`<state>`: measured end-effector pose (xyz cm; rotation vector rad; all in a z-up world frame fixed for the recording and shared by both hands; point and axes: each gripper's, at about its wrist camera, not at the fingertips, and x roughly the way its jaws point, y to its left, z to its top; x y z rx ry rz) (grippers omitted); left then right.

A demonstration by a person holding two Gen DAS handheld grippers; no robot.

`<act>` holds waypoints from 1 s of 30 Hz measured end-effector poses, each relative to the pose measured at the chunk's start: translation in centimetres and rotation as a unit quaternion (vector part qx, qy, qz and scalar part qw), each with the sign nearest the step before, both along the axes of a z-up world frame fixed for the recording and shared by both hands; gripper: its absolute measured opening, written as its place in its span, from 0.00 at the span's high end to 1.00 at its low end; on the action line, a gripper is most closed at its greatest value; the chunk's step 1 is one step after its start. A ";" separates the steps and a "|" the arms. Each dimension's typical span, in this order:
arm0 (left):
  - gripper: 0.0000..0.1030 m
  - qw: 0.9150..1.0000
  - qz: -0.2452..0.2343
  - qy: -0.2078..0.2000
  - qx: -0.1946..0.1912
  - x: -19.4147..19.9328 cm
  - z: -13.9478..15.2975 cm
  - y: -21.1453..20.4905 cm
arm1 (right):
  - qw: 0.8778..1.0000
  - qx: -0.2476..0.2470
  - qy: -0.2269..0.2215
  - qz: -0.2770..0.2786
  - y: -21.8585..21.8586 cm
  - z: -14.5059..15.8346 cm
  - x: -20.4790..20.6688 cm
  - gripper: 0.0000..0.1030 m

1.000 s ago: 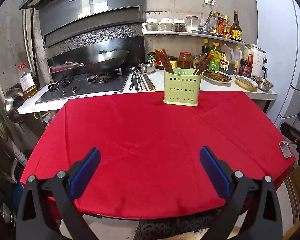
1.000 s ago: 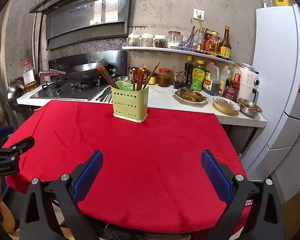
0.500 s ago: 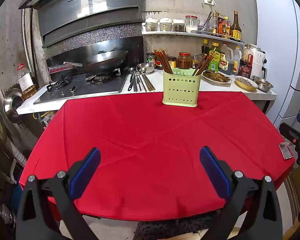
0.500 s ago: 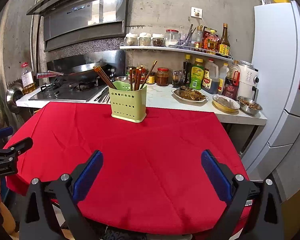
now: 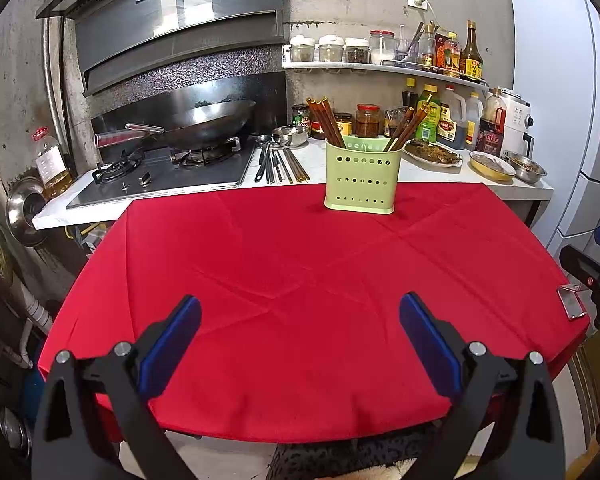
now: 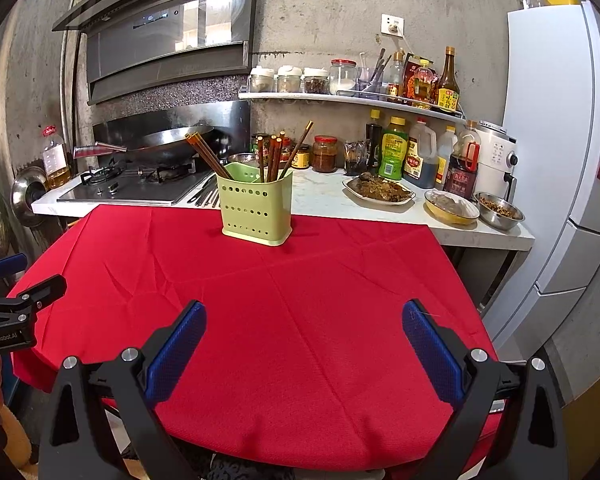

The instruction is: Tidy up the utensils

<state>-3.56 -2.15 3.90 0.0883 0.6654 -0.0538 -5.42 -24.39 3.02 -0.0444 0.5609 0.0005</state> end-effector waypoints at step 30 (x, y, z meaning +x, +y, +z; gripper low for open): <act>0.06 1.000 -0.002 0.003 -0.002 -0.2 -0.3 -0.1 | 1.000 0.000 0.000 -0.002 0.0 -0.1 0.1 0.06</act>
